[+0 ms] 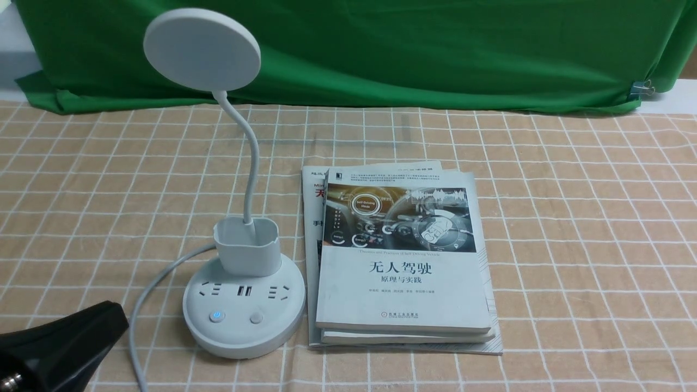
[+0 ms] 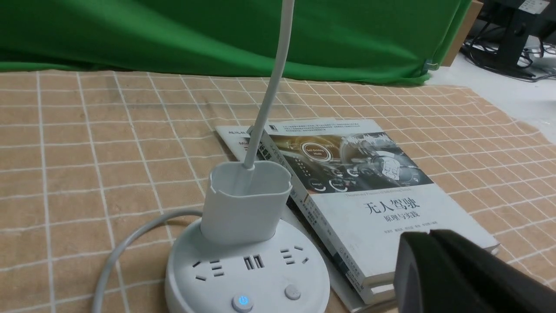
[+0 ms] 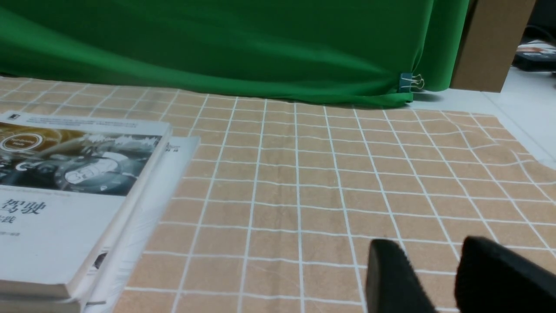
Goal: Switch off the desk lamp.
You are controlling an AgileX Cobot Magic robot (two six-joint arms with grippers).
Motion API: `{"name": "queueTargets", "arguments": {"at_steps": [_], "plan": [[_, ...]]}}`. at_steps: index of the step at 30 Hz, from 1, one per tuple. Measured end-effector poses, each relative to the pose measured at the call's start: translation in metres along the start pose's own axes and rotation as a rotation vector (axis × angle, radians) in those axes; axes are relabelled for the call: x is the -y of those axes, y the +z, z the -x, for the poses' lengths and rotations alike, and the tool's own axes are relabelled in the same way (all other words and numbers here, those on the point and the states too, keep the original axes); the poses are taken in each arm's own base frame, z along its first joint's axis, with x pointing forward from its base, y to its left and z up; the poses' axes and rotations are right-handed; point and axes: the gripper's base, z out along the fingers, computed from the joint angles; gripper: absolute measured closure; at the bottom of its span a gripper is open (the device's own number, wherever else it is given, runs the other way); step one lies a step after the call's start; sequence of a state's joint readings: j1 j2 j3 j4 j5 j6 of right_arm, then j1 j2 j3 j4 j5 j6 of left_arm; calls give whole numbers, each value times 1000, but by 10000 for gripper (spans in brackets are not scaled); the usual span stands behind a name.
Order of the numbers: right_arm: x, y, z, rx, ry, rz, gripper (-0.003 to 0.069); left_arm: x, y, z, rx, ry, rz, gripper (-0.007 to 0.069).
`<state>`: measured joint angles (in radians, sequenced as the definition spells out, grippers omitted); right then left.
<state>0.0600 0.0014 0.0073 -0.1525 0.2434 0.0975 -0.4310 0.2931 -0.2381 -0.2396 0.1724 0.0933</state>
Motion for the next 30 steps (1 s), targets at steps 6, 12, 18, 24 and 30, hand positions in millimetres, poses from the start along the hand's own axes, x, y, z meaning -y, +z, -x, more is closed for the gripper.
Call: {"name": "queueTargets", "arguments": {"at_steps": [6, 12, 18, 24, 30], "plan": [[0, 0, 0, 0, 0, 0, 417, 0, 0, 0, 0, 0, 0, 628], [0, 0, 0, 0, 0, 0, 417, -1, 0, -1, -4, 63, 13, 628], [0, 0, 0, 0, 0, 0, 417, -15, -19, -5, 17, 120, 226, 628], [0, 0, 0, 0, 0, 0, 417, -26, -30, -34, 43, 68, 422, 628], [0, 0, 0, 0, 0, 0, 417, -35, -22, -76, -71, -9, 459, 628]]}}
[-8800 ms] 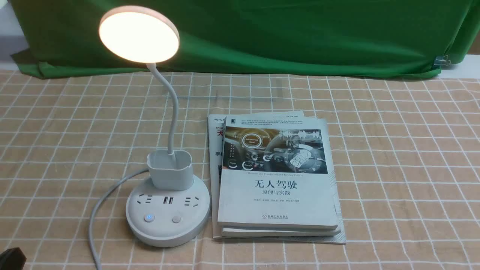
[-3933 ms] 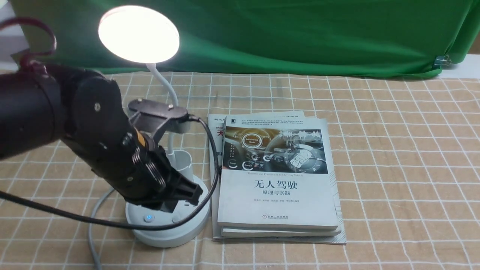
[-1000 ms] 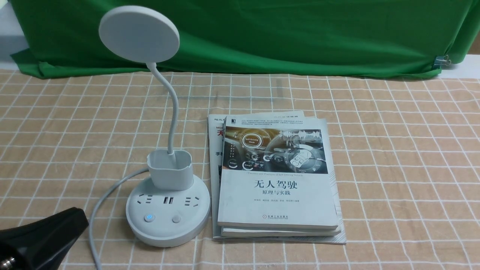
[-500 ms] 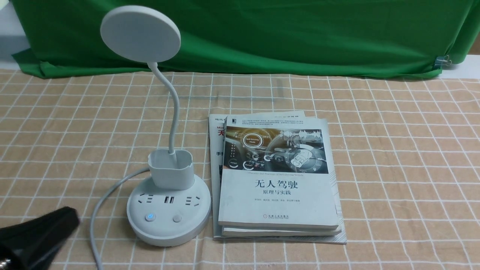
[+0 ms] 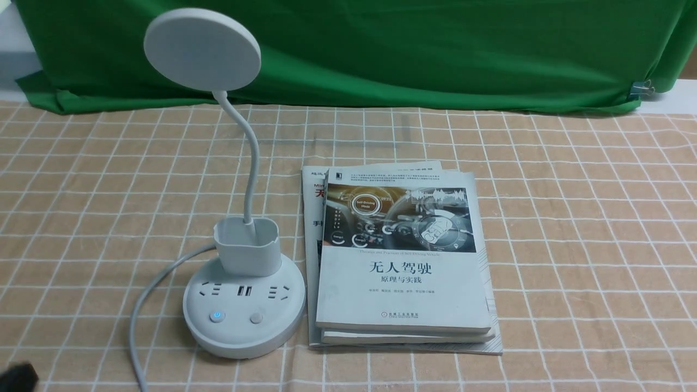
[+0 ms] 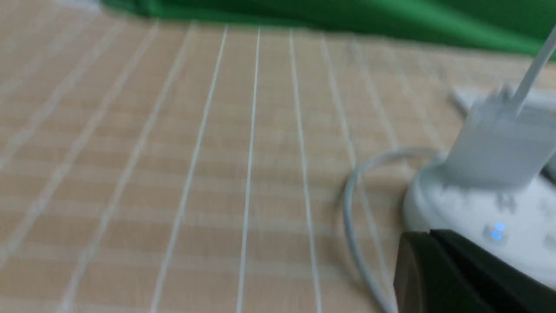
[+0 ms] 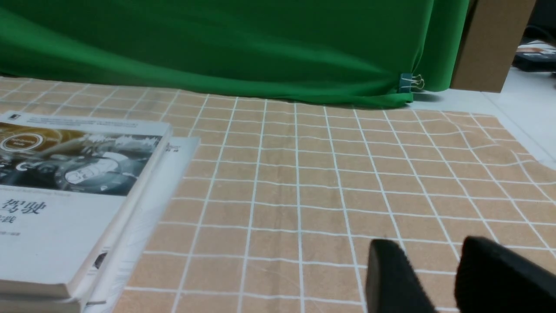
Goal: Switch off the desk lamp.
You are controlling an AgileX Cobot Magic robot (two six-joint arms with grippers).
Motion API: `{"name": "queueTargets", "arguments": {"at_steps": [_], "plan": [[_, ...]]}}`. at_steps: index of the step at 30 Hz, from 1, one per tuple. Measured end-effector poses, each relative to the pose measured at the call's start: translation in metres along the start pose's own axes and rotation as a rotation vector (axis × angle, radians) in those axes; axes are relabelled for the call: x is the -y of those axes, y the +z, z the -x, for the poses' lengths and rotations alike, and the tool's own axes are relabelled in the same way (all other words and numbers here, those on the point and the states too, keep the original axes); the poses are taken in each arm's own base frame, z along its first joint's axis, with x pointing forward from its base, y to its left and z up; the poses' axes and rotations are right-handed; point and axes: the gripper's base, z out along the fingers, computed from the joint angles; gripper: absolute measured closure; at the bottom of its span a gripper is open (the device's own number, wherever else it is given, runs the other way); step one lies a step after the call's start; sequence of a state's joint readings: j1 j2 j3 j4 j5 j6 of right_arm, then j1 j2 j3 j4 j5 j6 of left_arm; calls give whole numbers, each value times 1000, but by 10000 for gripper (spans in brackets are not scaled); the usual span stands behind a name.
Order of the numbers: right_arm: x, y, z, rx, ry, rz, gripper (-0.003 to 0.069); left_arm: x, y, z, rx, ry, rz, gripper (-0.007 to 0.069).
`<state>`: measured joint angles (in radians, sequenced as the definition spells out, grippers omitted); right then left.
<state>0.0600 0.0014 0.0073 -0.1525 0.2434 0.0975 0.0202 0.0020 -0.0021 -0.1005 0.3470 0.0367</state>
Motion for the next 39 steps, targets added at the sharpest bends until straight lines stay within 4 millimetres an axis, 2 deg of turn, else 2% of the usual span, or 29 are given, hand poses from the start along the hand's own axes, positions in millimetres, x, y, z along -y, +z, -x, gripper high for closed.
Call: {"name": "queueTargets", "arguments": {"at_steps": [9, 39], "plan": [[0, 0, 0, 0, 0, 0, 417, 0, 1, 0, 18, -54, 1, 628], [0, 0, 0, 0, 0, 0, 417, 0, 1, 0, 26, -53, 1, 627]]}}
